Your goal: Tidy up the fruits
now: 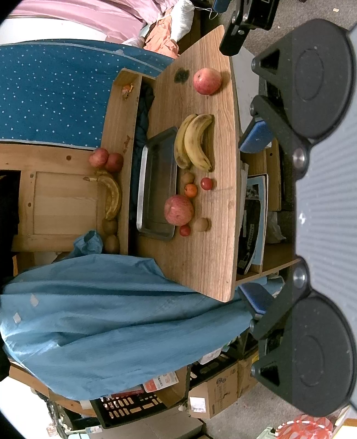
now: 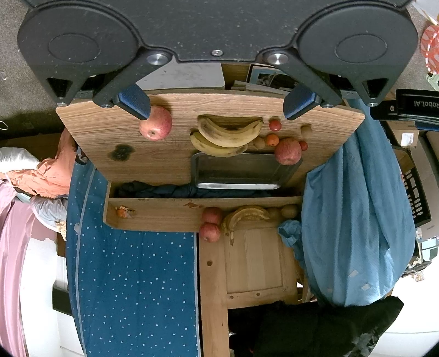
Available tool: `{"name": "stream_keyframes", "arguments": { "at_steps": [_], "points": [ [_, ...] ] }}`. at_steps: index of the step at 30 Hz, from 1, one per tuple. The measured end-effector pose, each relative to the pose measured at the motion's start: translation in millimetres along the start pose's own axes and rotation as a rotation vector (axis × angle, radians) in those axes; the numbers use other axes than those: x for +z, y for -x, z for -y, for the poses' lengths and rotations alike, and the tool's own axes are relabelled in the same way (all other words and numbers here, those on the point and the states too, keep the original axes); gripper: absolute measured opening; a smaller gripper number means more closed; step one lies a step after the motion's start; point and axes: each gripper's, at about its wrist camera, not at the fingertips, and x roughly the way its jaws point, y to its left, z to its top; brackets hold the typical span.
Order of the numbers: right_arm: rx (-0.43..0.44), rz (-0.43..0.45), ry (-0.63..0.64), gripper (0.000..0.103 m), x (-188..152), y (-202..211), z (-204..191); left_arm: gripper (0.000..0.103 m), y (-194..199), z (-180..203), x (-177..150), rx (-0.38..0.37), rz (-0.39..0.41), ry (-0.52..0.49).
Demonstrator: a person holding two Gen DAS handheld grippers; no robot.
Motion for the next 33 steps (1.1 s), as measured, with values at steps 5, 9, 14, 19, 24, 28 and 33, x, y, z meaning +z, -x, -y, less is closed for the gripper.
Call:
{"name": "stream_keyframes", "arguments": {
  "at_steps": [5,9,14,19,24,28,33],
  "points": [
    [0.001,-0.009,0.002,0.102,1.0,-9.2,-1.8,0.103,-6.8,-2.0,2.2,-0.002,-0.012,0.004],
    [0.008,-0.027,0.011,0.102,-1.3,-21.1,-4.5,0.103,-11.7,-4.8,6.0,-0.002,-0.021,0.007],
    [0.008,-0.035,0.017,0.102,1.0,-23.4,-7.1,0.103,-16.4,-8.9,10.4,-0.003,-0.031,0.008],
    [0.003,-0.047,0.012,0.102,0.3,-27.8,-7.5,0.103,-24.2,-13.0,15.0,-0.005,-0.045,0.008],
    [0.025,-0.090,0.020,0.102,0.4,-38.5,-6.1,0.103,-37.9,-12.5,18.1,0.004,-0.096,-0.013],
    [0.031,-0.105,0.039,0.102,1.1,-42.3,-5.6,0.103,-48.0,-11.3,21.4,-0.010,-0.128,-0.015],
    [0.013,-0.130,0.039,0.102,2.5,-52.7,4.1,0.103,-62.9,1.7,28.2,-0.029,-0.150,-0.045]
  ]
}}
